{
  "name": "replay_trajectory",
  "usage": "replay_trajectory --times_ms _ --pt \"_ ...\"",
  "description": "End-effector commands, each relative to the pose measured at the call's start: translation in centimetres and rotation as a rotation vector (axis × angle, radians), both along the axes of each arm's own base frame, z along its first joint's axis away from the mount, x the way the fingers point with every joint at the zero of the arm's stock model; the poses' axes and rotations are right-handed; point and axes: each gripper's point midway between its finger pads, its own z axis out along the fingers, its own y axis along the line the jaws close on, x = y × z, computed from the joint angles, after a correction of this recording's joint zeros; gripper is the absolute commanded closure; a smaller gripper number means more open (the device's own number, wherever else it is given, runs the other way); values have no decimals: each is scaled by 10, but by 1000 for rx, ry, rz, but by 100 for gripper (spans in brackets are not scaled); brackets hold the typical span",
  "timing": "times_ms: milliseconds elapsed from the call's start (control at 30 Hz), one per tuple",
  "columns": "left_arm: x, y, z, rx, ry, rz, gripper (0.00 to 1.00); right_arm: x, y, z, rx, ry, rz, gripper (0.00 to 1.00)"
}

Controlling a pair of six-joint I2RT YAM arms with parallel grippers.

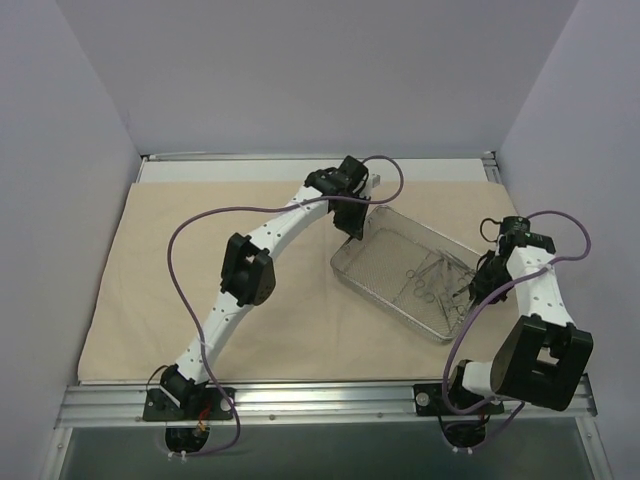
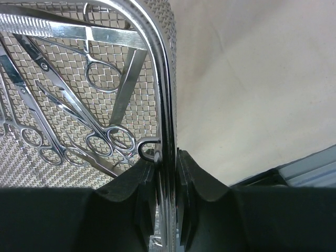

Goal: Open and lay out the surgical kit
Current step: Place the container in the surgical kit.

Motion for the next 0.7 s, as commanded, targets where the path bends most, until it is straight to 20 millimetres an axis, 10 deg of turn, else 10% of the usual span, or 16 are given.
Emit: replay_trajectory --times_ms 0,467,667 --pt "14 -48 49 -238 -47 54 98 15 18 8 87 -86 -17 100" --pt "13 -53 23 -230 -11 29 94 11 -2 -33 107 74 -84 100" --pt "17 -47 42 -236 -77 40 31 14 -11 -19 50 46 -85 56"
